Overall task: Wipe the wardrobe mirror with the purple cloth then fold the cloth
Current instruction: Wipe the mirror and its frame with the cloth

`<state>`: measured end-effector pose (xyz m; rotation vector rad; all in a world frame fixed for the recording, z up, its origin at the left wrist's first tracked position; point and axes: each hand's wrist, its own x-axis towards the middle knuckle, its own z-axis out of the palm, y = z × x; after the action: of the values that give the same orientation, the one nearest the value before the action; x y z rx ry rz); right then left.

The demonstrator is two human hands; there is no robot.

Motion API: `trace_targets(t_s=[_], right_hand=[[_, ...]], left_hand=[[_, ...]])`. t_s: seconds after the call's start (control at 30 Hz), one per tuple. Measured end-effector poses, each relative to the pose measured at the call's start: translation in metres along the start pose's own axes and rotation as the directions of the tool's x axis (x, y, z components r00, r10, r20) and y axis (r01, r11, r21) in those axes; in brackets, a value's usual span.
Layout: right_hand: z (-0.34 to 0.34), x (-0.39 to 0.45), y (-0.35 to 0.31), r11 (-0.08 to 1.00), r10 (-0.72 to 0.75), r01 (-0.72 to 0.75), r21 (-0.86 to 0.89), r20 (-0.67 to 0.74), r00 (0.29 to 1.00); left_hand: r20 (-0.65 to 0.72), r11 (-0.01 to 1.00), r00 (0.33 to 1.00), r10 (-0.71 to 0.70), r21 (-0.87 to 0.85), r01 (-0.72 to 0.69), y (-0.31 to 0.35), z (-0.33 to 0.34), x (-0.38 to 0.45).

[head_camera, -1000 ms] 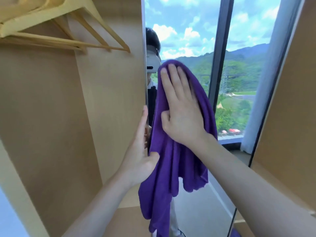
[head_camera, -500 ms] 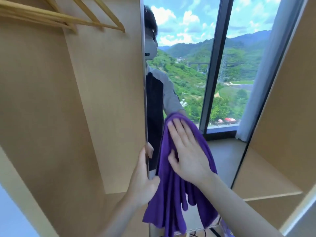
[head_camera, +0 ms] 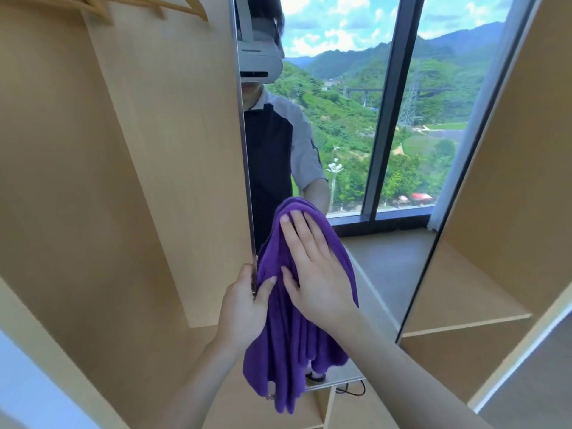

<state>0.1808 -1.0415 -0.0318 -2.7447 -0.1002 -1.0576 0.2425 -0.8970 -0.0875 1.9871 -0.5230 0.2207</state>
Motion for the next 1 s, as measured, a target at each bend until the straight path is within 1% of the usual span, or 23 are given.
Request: trace_targets(t_s=[0.1, 0.2, 0.27, 0.33, 0.4, 0.47, 0.5, 0.57, 0.63, 0.7, 0.77, 0.8, 0.83, 0.87, 0.9, 0.93, 1.0], right_hand=[[0.007, -0.009, -0.005, 0.994, 0.100, -0.098, 0.053, -0.034, 0.994], [0.012, -0.018, -0.014, 0.982, 0.165, -0.159, 0.102, -0.046, 0.985], [0.018, -0.025, -0.018, 0.974, 0.197, -0.191, 0.123, -0.032, 0.980], [0.024, -0.032, -0.020, 0.965, 0.233, -0.228, 0.125, -0.020, 0.972], [0.030, -0.037, -0.021, 0.957, 0.272, -0.269, 0.103, -0.015, 0.962], [0.035, -0.035, -0.022, 0.953, 0.293, -0.287, 0.097, -0.042, 0.955], [0.037, -0.031, -0.022, 0.951, 0.298, -0.290, 0.106, -0.064, 0.953], [0.040, -0.019, -0.022, 0.951, 0.300, -0.290, 0.105, -0.104, 0.948], [0.041, -0.008, -0.015, 0.961, 0.275, -0.269, 0.058, -0.136, 0.952], [0.041, -0.004, 0.000, 0.979, 0.199, -0.204, -0.017, -0.154, 0.968], [0.037, -0.006, 0.020, 0.992, 0.092, -0.105, -0.070, -0.164, 0.982], [0.035, -0.008, 0.030, 0.994, 0.062, -0.075, -0.075, -0.174, 0.983], [0.032, -0.009, 0.040, 0.994, 0.067, -0.082, -0.069, -0.190, 0.980], [0.029, -0.010, 0.050, 0.990, 0.116, -0.129, -0.052, -0.212, 0.970], [0.024, -0.011, 0.058, 0.978, 0.195, -0.207, -0.024, -0.242, 0.951], [0.017, -0.011, 0.065, 0.957, 0.282, -0.289, 0.015, -0.280, 0.918], [0.004, -0.012, 0.078, 0.913, 0.405, -0.388, 0.121, -0.358, 0.841]], left_hand=[[0.000, 1.000, 1.000, -0.010, 0.006, 0.010, 0.002, -0.004, 0.007], [0.013, 1.000, 1.000, -0.020, -0.023, 0.020, 0.010, -0.010, 0.020], [0.000, 0.996, 1.000, 0.000, -0.088, 0.000, 0.022, -0.017, 0.032], [-0.057, 0.985, 0.998, 0.025, -0.170, -0.035, 0.042, -0.024, 0.048], [-0.153, 0.980, 0.987, 0.043, -0.188, -0.072, 0.064, -0.032, 0.064], [-0.218, 0.981, 0.976, 0.018, -0.185, -0.059, 0.086, -0.036, 0.075], [-0.220, 0.981, 0.975, -0.010, -0.191, -0.033, 0.094, -0.035, 0.077], [-0.204, 0.982, 0.978, -0.046, -0.189, 0.007, 0.104, -0.030, 0.076], [-0.203, 0.981, 0.979, -0.038, -0.196, -0.003, 0.104, -0.028, 0.072], [-0.193, 0.974, 0.981, -0.024, -0.227, -0.021, 0.098, -0.029, 0.069], [-0.148, 0.963, 0.989, 0.002, -0.266, -0.042, 0.087, -0.032, 0.066], [-0.113, 0.958, 0.993, 0.030, -0.281, -0.061, 0.082, -0.034, 0.063], [-0.075, 0.952, 0.995, 0.066, -0.294, -0.085, 0.078, -0.034, 0.061], [-0.035, 0.948, 0.994, 0.102, -0.301, -0.107, 0.074, -0.034, 0.058], [0.001, 0.946, 0.990, 0.139, -0.297, -0.133, 0.072, -0.033, 0.055], [0.034, 0.946, 0.984, 0.178, -0.281, -0.161, 0.070, -0.030, 0.052], [0.067, 0.951, 0.969, 0.236, -0.223, -0.216, 0.065, -0.021, 0.044]])
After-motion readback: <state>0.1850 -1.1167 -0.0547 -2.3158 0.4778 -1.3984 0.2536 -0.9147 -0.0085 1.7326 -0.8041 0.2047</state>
